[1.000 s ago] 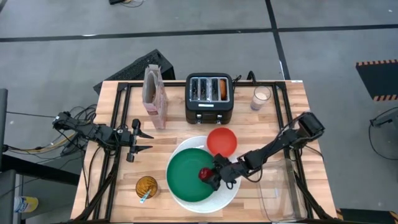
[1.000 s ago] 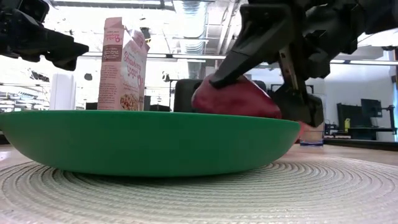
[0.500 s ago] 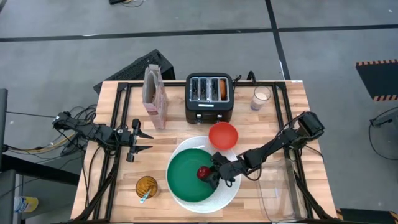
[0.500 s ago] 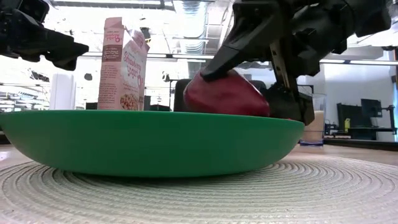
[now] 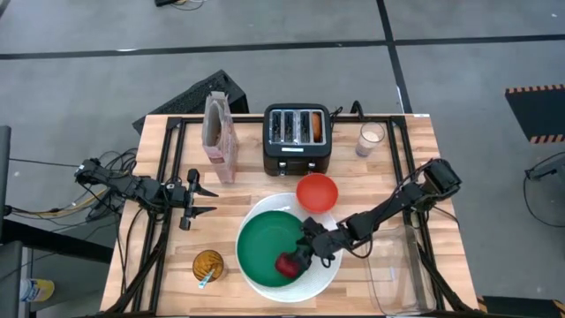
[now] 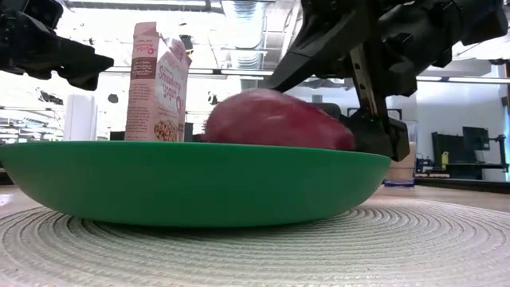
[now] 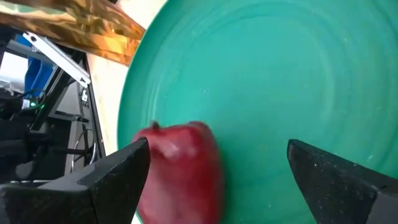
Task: Arrange a breakfast setting
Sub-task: Put the bagel on the green plate from the toaster
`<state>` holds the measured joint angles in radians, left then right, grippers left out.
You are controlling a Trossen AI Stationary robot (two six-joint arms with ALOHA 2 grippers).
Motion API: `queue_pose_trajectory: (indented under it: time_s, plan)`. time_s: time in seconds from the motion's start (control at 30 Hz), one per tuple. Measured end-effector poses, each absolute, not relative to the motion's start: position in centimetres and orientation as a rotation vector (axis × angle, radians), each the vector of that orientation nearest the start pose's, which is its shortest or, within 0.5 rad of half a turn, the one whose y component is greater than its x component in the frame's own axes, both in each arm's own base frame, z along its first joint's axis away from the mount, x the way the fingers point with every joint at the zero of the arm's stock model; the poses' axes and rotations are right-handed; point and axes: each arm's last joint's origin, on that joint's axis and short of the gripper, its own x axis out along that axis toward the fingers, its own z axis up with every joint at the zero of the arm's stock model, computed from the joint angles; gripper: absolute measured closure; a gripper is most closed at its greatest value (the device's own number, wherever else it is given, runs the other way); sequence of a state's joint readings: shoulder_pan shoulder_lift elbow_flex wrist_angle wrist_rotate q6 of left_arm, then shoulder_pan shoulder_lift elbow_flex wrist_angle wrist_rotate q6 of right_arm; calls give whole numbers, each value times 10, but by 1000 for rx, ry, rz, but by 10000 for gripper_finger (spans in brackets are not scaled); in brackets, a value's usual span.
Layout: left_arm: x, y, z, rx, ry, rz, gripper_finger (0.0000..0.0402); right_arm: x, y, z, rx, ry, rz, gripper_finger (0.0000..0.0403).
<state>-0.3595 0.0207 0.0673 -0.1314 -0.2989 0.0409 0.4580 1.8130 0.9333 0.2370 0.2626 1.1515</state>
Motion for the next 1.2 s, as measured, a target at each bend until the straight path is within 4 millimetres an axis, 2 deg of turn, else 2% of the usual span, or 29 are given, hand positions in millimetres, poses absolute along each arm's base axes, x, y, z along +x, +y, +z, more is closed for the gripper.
queue_pose_trajectory:
  time_s: [0.23, 0.53, 0.9, 1.2]
  plan:
    - [90, -25, 172, 68, 79, -62, 231, 328, 153, 165, 870, 584, -132, 5]
    - [90, -25, 172, 68, 79, -62, 231, 317, 132, 217, 822, 481, -87, 6]
    - [90, -25, 172, 68, 79, -63, 231, 293, 77, 276, 719, 365, -142, 6]
    - [90, -25, 172, 68, 79, -62, 231, 287, 6, 302, 677, 218, -349, 6]
